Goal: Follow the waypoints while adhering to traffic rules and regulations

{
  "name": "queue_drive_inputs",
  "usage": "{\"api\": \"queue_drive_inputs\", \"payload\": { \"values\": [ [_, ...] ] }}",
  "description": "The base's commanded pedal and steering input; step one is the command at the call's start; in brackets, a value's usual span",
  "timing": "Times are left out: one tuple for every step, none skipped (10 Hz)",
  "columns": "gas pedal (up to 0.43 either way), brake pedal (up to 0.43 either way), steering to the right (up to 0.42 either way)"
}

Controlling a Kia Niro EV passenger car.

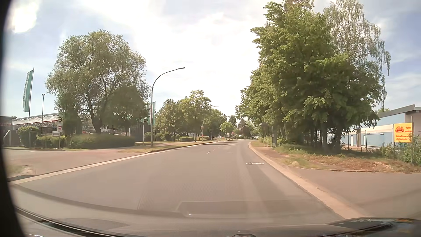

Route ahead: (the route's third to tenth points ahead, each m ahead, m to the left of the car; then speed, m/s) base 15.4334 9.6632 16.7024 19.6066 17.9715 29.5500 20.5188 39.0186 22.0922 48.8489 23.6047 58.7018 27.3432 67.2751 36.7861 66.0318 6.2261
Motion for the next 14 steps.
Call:
{"api": "queue_drive_inputs", "payload": {
  "values": [
    [0.0, 0.213, 0.014],
    [0.0, 0.22, 0.011],
    [0.0, 0.226, 0.006],
    [0.0, 0.226, 0.0],
    [0.0, 0.226, -0.003],
    [0.0, 0.226, -0.004],
    [0.0, 0.226, -0.005],
    [0.0, 0.226, -0.008],
    [0.0, 0.22, -0.015],
    [0.0, 0.201, -0.031],
    [0.0, 0.189, -0.049],
    [0.0, 0.006, -0.069],
    [0.0, 0.0, -0.085],
    [0.0, 0.0, -0.11]
  ]
}}
